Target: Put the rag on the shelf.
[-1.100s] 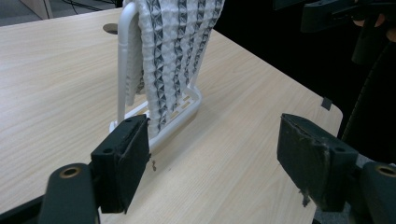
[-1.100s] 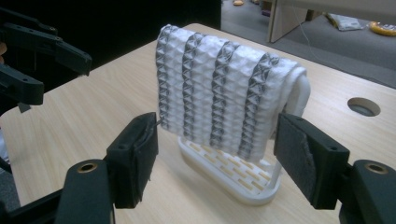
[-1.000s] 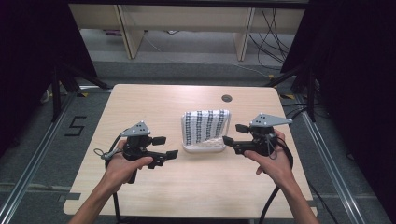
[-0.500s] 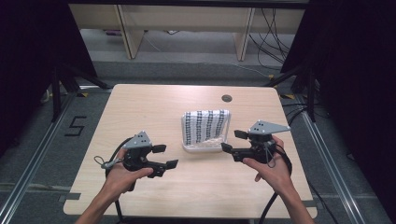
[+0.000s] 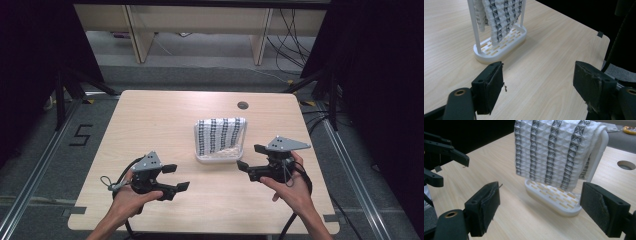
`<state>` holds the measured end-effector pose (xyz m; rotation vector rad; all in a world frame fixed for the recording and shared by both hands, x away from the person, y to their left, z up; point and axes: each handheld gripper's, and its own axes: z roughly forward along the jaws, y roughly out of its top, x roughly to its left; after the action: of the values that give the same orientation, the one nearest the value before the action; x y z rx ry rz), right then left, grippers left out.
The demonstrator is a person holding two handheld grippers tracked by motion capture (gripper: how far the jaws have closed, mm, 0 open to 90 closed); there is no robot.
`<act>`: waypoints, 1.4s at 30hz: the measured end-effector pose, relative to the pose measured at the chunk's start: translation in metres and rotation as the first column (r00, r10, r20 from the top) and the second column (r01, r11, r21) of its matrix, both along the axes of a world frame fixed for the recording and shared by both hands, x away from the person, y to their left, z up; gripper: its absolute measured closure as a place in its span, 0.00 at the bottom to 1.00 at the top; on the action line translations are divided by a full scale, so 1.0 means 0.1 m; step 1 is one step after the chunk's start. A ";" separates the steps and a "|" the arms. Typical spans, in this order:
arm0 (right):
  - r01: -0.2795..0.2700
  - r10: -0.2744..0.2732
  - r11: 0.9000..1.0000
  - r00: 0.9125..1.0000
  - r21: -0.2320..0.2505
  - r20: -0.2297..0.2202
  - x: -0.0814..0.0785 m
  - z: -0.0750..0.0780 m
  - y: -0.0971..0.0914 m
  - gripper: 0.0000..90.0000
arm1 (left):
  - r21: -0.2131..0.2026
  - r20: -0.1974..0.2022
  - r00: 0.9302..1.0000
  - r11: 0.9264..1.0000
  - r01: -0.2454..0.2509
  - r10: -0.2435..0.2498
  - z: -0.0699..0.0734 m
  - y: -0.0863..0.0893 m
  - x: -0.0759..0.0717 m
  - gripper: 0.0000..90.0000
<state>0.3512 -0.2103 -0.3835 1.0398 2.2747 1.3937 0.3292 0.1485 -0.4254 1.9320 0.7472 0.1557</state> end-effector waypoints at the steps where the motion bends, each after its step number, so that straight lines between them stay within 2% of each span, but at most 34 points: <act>1: 0.003 -0.003 1.000 1.000 0.002 0.014 0.00 -0.01 0.00 0.19 | 0.014 -0.005 1.000 1.000 -0.008 0.009 0.00 0.00 -0.01 0.27; 2: 0.008 -0.008 1.000 1.000 -0.003 -0.001 -0.01 -0.01 0.00 0.19 | -0.001 0.000 1.000 1.000 0.000 0.000 -0.02 0.00 -0.02 0.26; 4: -0.008 0.008 1.000 1.000 0.001 0.027 -0.01 -0.04 -0.01 0.19 | 0.008 -0.001 1.000 1.000 -0.010 0.010 -0.04 0.01 -0.03 0.26; 5: 0.001 -0.001 1.000 1.000 -0.004 0.004 -0.03 -0.04 -0.01 0.19 | 0.002 0.002 1.000 1.000 -0.010 0.010 -0.06 0.00 -0.04 0.26; 6: 0.001 -0.001 1.000 1.000 0.003 0.000 -0.05 -0.05 -0.01 0.19 | 0.010 -0.004 1.000 1.000 -0.004 0.004 -0.06 0.01 -0.04 0.26; 7: -0.007 0.007 1.000 1.000 -0.007 0.017 -0.04 -0.06 -0.02 0.19 | 0.000 -0.003 1.000 1.000 -0.005 0.005 -0.09 0.01 -0.05 0.26; 9: 0.003 -0.003 1.000 1.000 0.004 -0.006 -0.08 -0.09 -0.01 0.19 | 0.000 -0.001 1.000 1.000 -0.008 0.008 -0.11 0.01 -0.06 0.26; 10: 0.001 -0.001 1.000 1.000 0.003 -0.007 -0.08 -0.10 -0.02 0.19 | 0.018 -0.001 1.000 1.000 -0.016 0.016 -0.11 0.02 -0.07 0.26; 11: 0.003 -0.003 1.000 1.000 0.017 -0.006 -0.09 -0.12 -0.02 0.19 | 0.016 -0.004 1.000 1.000 -0.012 0.012 -0.13 0.02 -0.08 0.26; 12: 0.001 -0.001 1.000 1.000 0.002 -0.001 -0.09 -0.13 -0.03 0.19 | 0.010 -0.001 1.000 1.000 -0.007 0.007 -0.15 0.03 -0.08 0.26; 13: 0.000 0.000 1.000 1.000 0.019 -0.006 -0.10 -0.15 -0.03 0.19 | 0.007 -0.004 1.000 1.000 -0.009 0.009 -0.17 0.03 -0.09 0.26; 14: 0.007 -0.007 1.000 1.000 0.004 -0.011 -0.11 -0.17 -0.04 0.20 | 0.007 -0.007 1.000 1.000 -0.010 0.010 -0.18 0.02 -0.10 0.26; 16: 0.006 -0.006 1.000 1.000 -0.003 -0.005 -0.11 -0.20 -0.04 0.20 | 0.019 -0.008 1.000 1.000 -0.008 0.008 -0.19 0.03 -0.12 0.26; 17: 0.008 -0.009 1.000 1.000 -0.009 -0.018 -0.13 -0.22 -0.05 0.20 | 0.013 -0.006 1.000 1.000 -0.003 0.003 -0.21 0.03 -0.13 0.26; 19: 0.005 -0.005 1.000 1.000 0.008 -0.023 -0.14 -0.26 -0.05 0.20 | 0.012 -0.003 1.000 1.000 0.004 -0.004 -0.23 0.03 -0.14 0.25; 20: -0.007 0.007 1.000 1.000 -0.007 -0.005 -0.14 -0.28 -0.06 0.20 | 0.015 -0.006 1.000 1.000 -0.002 0.002 -0.24 0.02 -0.15 0.25; 21: -0.003 0.003 1.000 1.000 -0.015 -0.008 -0.15 -0.29 -0.07 0.20 | 0.020 -0.011 1.000 1.000 0.000 0.000 -0.25 0.03 -0.16 0.25; 22: 0.008 -0.008 1.000 1.000 -0.003 -0.016 -0.17 -0.31 -0.06 0.20 | 0.013 -0.012 1.000 1.000 0.006 -0.006 -0.27 0.03 -0.17 0.24; 23: -0.008 0.008 1.000 1.000 -0.006 -0.005 -0.17 -0.33 -0.07 0.20 | 0.015 -0.012 1.000 1.000 0.009 -0.009 -0.29 0.03 -0.17 0.24; 24: 0.006 -0.006 1.000 0.999 -0.002 -0.033 -0.20 -0.34 -0.07 0.20 | 0.022 -0.012 1.000 1.000 0.002 -0.001 -0.30 0.04 -0.19 0.23; 28: 0.003 -0.003 1.000 0.999 -0.001 -0.043 -0.23 -0.39 -0.09 0.20 | 0.020 -0.011 1.000 1.000 0.004 -0.004 -0.37 0.05 -0.23 0.22; 29: 0.000 0.000 1.000 0.999 0.014 -0.049 -0.24 -0.42 -0.08 0.20 | 0.017 -0.016 1.000 1.000 0.003 -0.003 -0.38 0.06 -0.24 0.22; 31: -0.001 0.001 1.000 1.000 -0.008 -0.029 -0.25 -0.44 -0.10 0.20 | 0.019 -0.013 1.000 1.000 -0.005 0.005 -0.40 0.08 -0.26 0.21; 33: 0.004 -0.004 1.000 0.999 0.012 -0.053 -0.28 -0.49 -0.08 0.20 | 0.028 -0.005 1.000 1.000 0.000 0.001 -0.41 0.10 -0.28 0.20; 34: 0.005 -0.005 1.000 0.998 0.004 -0.061 -0.30 -0.50 -0.08 0.20 | 0.017 -0.001 1.000 1.000 -0.005 0.005 -0.42 0.11 -0.29 0.20; 35: -0.003 0.003 1.000 0.999 -0.009 -0.043 -0.29 -0.51 -0.09 0.20 | 0.025 0.004 1.000 1.000 -0.011 0.011 -0.43 0.12 -0.30 0.20; 37: 0.001 -0.001 1.000 0.998 0.001 -0.060 -0.32 -0.55 -0.09 0.20 | 0.029 0.004 1.000 0.999 -0.017 0.017 -0.45 0.14 -0.33 0.20; 38: 0.008 -0.008 1.000 0.999 -0.012 -0.046 -0.33 -0.58 -0.10 0.20 | 0.023 0.000 1.000 1.000 -0.016 0.016 -0.47 0.15 -0.35 0.19; 39: -0.004 0.003 1.000 0.998 -0.006 -0.063 -0.34 -0.60 -0.09 0.20 | 0.024 0.008 1.000 1.000 -0.018 0.018 -0.48 0.16 -0.36 0.19; 40: -0.001 0.001 1.000 0.997 -0.009 -0.073 -0.37 -0.63 -0.09 0.20 | 0.055 0.020 1.000 0.998 -0.022 0.021 -0.49 0.17 -0.38 0.19; 41: -0.013 0.012 1.000 0.997 -0.024 -0.071 -0.38 -0.66 -0.09 0.20 | 0.050 0.029 0.999 0.998 -0.029 0.027 -0.51 0.16 -0.39 0.19; 42: -0.015 0.012 0.999 0.998 -0.037 -0.068 -0.39 -0.68 -0.09 0.20 | 0.067 0.024 0.999 0.997 -0.031 0.030 -0.51 0.17 -0.41 0.19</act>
<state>0.3120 -0.2192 -0.4517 1.0776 2.3503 1.3356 0.2882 0.1651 -0.4764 1.9794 0.7649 0.2243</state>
